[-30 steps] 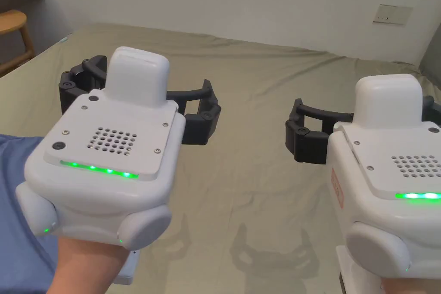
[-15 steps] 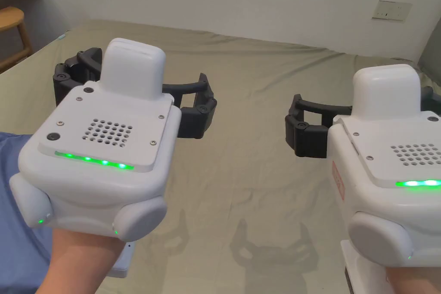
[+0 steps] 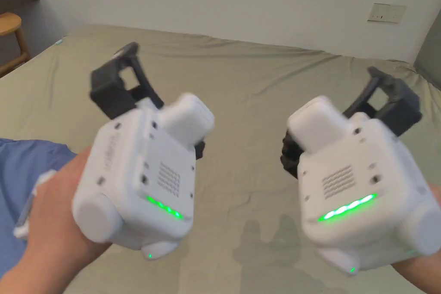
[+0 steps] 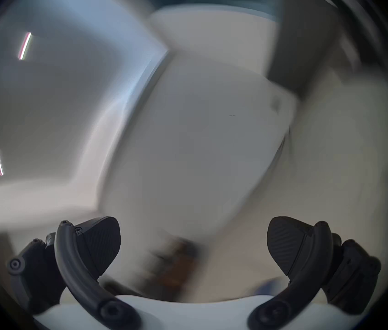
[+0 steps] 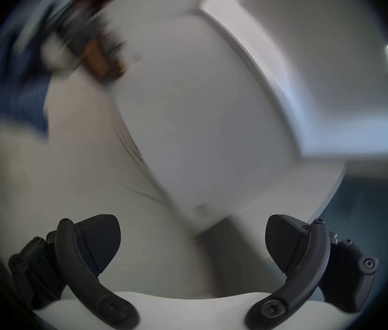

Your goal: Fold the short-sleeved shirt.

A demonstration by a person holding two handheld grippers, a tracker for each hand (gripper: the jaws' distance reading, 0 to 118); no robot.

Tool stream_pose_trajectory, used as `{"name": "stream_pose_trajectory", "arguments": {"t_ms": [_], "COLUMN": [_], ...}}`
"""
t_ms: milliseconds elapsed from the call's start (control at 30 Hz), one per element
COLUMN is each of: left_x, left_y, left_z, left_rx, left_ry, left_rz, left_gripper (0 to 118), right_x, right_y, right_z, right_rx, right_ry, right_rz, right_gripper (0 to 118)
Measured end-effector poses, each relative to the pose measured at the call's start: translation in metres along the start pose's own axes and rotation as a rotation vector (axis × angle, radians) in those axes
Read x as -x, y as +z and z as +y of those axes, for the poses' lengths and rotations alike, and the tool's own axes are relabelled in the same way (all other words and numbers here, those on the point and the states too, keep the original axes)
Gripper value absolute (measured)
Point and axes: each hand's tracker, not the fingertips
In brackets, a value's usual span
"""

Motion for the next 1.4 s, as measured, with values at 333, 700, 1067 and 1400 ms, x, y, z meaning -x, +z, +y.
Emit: {"name": "stream_pose_trajectory", "arguments": {"t_ms": [333,700,1067,1400], "left_x": [0.038,0.022,0.021,0.014], "left_y": [-0.003,0.011,0.014,0.011], "left_z": [-0.007,0.010,0.017,0.018], "left_rx": [0.033,0.004,0.024,0.041], "left_ry": [0.757,0.577,0.550,0.549], "left_rz": [-0.121,-0.092,-0.117,-0.156], "left_gripper": [118,118,114,0], "right_x": [-0.049,-0.035,-0.029,-0.026], "right_y": [0.006,0.019,0.018,0.015], "right_z": [-0.017,0.001,0.002,-0.006], "right_rx": [0.002,-0.044,-0.023,0.000], "right_ry": [-0.666,-0.572,-0.574,-0.567], "right_rz": [0.063,0.067,0.102,0.131], "right_gripper": [118,118,112,1]}}
